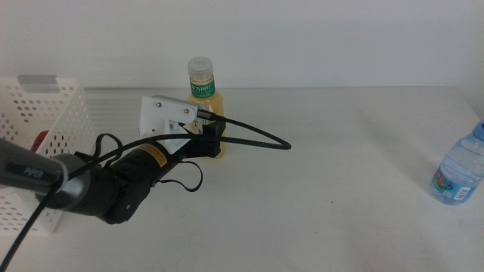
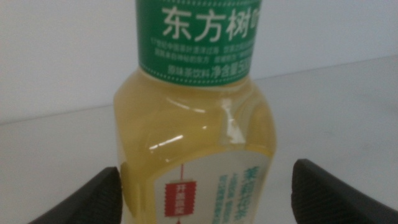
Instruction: Use arms to grab the bottles and put them into the dustbin to the left of the table.
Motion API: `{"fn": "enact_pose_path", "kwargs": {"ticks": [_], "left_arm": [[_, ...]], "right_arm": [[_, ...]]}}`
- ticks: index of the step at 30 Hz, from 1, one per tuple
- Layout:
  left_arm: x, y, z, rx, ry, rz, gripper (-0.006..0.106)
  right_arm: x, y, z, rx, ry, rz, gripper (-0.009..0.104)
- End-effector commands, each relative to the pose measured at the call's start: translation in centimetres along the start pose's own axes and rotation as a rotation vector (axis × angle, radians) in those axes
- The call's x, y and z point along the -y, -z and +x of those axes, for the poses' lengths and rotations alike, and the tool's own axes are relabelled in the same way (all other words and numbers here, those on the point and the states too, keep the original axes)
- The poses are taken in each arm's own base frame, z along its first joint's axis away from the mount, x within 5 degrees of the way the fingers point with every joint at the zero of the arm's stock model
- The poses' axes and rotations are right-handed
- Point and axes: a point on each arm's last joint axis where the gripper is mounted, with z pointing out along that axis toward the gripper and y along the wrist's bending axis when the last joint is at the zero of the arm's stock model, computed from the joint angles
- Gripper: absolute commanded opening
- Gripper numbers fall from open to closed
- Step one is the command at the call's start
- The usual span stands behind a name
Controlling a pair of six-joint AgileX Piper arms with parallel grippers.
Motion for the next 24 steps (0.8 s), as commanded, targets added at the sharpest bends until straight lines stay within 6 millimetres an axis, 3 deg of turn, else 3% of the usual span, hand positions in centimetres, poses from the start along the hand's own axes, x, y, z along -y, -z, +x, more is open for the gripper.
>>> {"fn": "enact_pose_path", "kwargs": {"ticks": [1,24], "left_arm": [[0.4,-0.4,-2.9,0.138,0.012,0.02,0.088],[-0.5,-5.7,-1.4,0.161,0.018,0.011,0.088]], "right_arm": [[0.0,0.2,-0.8,0.1,0.021,0.008,0.074],[0.0,0.2,-0.8,0.1,0.021,0.008,0.074]]}}
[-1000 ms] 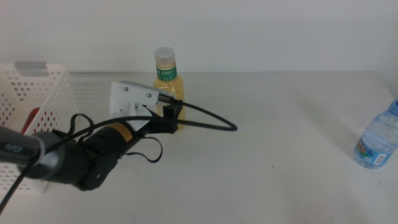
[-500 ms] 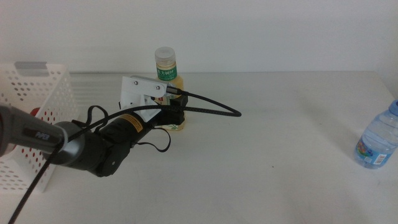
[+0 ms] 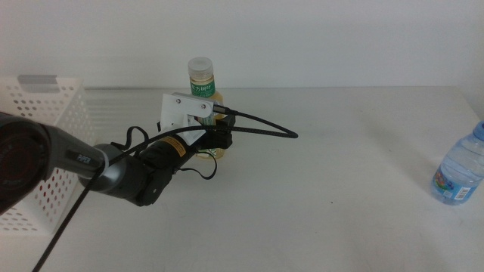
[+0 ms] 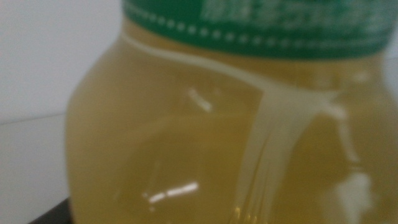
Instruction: Use arms to grab the bottles and put them into the dustbin to the left of the table.
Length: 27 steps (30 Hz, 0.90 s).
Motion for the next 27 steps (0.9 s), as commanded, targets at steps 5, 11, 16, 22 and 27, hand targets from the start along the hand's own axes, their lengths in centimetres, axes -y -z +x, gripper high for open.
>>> {"fn": "enact_pose_path", "kwargs": {"ticks": [5,11,16,22,27], "left_arm": [[0.1,-1.2,-3.1,0.171,0.025,-0.002,0.088],[-0.1,-1.2,-3.1,0.177,0.033,-0.023,0.071],[0.3,-0.9,-3.6,0.144,0.011,-0.002,0.036],[0.9,1.3,-5.9,0.058,-0.025,0.0,0.022],[1.5,3.9,-8.0,0.068,-0.058,0.011,0.022]], "right_arm": [[0.0,0.2,-0.8,0.1,0.021,0.008,0.074],[0.0,0.2,-0.8,0.1,0.021,0.008,0.074],[0.0,0.2,-0.8,0.1,0.021,0.008,0.074],[0.0,0.2,-0.8,0.1,0.021,0.008,0.074],[0.0,0.2,-0.8,0.1,0.021,0.008,0.074]]}}
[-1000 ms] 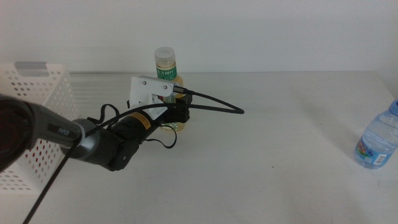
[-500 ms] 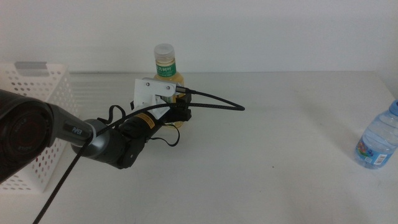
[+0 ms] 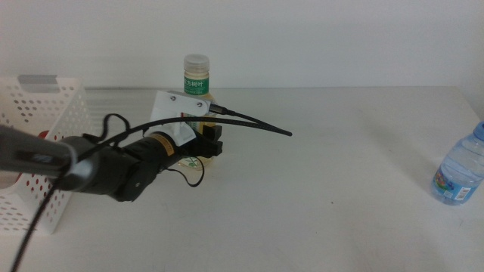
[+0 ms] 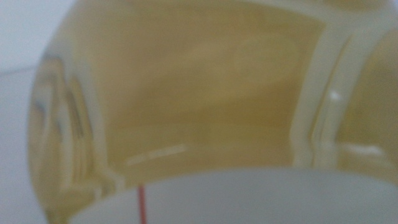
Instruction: Use arms to grab the bottles and put them into the dustbin to the left of the table.
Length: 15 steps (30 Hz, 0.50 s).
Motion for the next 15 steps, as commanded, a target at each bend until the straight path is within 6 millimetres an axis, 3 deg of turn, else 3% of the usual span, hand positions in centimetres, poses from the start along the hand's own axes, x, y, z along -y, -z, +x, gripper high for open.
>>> {"fn": "enact_pose_path", "kwargs": {"ticks": [1,15], "left_arm": [[1.0,2.9,-6.0,0.278,-0.027,0.046,0.022],[1.4,12.7,-11.2,0.083,-0.011,-0.04,0.022]], "right_arm": [[0.0,0.2,-0.8,0.1,0.021,0.008,0.074],[0.0,0.2,-0.8,0.1,0.021,0.008,0.074]]}}
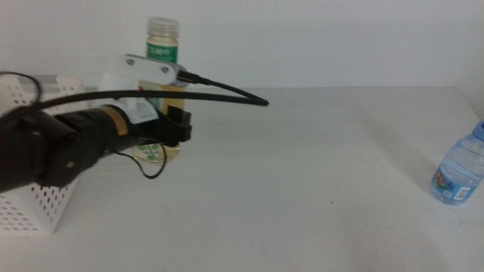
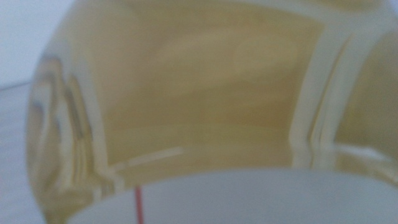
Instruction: Use arms to grab the bottles and put them into the dustbin to the left of the table.
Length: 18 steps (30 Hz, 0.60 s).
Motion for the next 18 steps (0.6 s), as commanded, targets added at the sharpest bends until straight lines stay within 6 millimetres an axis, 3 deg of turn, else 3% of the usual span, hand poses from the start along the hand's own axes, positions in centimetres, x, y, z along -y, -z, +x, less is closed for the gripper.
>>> {"fn": "enact_pose_path", "kwargs": {"ticks": [1,8,14,16,18], "left_arm": [[0.3,3.3,-4.1,0.188,0.026,0.016,0.022],[-0.1,7.4,-5.4,0.12,0.064,-0.038,0.022],[-0.6,9.0,-6.5,-0.043,0.061,-0.105,0.02],[-1.2,9.3,-6.9,-0.077,0.046,-0.137,0.019],[-3.2,10.0,-7.7,-0.09,0.075,-0.197,0.017]], "right_arm": [[0.0,0.2,-0.8,0.1,0.021,0.008,0.074],[0.0,0.2,-0.8,0.1,0.021,0.008,0.074],[0.0,0.2,-0.8,0.1,0.021,0.008,0.074],[0.0,0.2,-0.8,0.1,0.021,0.008,0.074],[0.0,0.2,-0.8,0.1,0.021,0.008,0.074]]}}
